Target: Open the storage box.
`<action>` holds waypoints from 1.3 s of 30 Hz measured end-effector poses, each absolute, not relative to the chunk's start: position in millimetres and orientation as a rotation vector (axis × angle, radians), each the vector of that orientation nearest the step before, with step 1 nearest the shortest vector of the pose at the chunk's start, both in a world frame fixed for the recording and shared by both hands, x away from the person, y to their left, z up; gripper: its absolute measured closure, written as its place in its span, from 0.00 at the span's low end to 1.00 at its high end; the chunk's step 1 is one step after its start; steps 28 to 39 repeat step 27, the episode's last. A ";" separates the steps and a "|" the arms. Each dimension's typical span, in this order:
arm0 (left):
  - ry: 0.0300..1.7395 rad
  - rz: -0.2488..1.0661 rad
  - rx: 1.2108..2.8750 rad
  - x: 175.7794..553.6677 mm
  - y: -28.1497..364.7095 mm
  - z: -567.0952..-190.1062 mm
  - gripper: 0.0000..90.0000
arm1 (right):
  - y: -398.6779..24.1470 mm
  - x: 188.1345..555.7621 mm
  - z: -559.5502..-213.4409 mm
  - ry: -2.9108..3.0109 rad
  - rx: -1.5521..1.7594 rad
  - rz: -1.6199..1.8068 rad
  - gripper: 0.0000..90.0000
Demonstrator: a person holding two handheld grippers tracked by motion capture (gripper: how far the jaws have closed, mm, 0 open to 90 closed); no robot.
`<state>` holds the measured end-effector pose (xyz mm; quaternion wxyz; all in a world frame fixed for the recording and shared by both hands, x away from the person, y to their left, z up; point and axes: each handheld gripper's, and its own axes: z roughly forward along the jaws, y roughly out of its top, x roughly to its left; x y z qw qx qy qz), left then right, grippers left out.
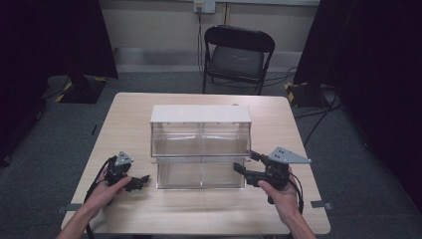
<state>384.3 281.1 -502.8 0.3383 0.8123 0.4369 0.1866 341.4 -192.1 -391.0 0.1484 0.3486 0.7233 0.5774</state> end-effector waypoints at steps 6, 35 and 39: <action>1.137 0.487 2.119 384.3 281.2 -502.7 0.00 | -191.5 341.2 -391.4 2.073 1.004 1.658 0.33; 1.137 0.486 2.119 384.3 281.2 -502.7 0.00 | -191.5 341.0 -391.1 2.076 1.005 1.653 0.33; 1.137 0.486 2.119 384.3 281.2 -502.7 0.00 | -191.5 341.0 -391.1 2.076 1.005 1.653 0.33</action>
